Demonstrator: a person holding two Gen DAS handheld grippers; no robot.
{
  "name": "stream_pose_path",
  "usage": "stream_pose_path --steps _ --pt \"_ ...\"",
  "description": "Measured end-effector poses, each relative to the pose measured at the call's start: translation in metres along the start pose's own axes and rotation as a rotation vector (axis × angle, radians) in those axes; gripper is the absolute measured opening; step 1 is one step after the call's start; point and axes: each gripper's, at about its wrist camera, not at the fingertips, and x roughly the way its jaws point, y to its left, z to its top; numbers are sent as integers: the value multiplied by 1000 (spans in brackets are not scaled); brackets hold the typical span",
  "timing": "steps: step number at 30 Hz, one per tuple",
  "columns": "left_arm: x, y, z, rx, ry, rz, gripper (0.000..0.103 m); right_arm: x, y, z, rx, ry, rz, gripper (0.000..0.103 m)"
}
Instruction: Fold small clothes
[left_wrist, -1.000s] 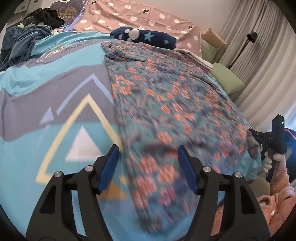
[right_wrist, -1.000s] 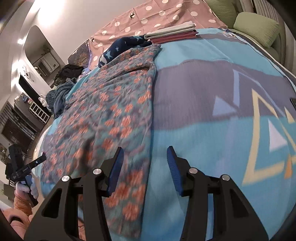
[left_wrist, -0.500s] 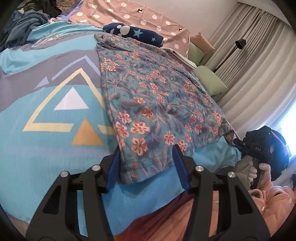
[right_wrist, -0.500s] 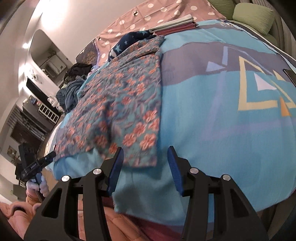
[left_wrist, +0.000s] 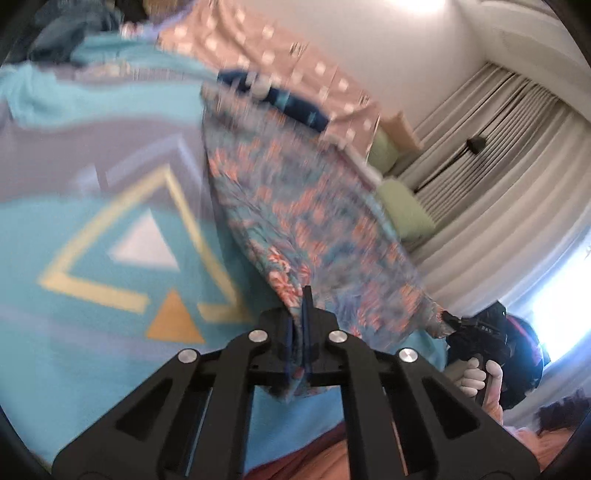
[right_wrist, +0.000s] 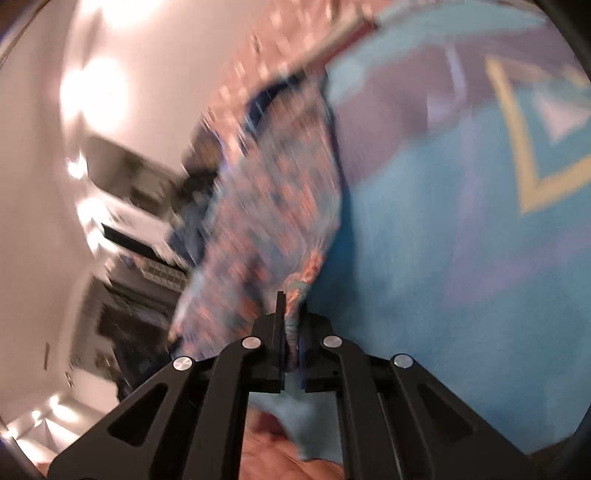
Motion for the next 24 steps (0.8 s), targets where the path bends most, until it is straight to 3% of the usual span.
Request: stream_pose_path --steps 2,5,12,15,17,20,24 --pt "-24 -13 10 47 -47 18 3 -27 14 11 -41 -60 16 5" --pt "-37 -21 12 86 -55 43 3 -34 26 10 -109 -62 -33 4" --pt "-19 4 -8 9 23 95 3 -15 -11 -6 -16 -2 -116 5" --pt "-13 7 -12 -2 42 104 3 -17 -19 -12 7 5 -113 5" --pt "-18 4 -10 -6 21 85 3 -20 -17 -11 21 -6 -64 5" --pt "-33 -11 1 13 -34 54 3 -31 -9 -3 60 -43 87 5" --pt "-58 -46 24 94 -108 24 3 -49 25 17 21 -118 173 5"
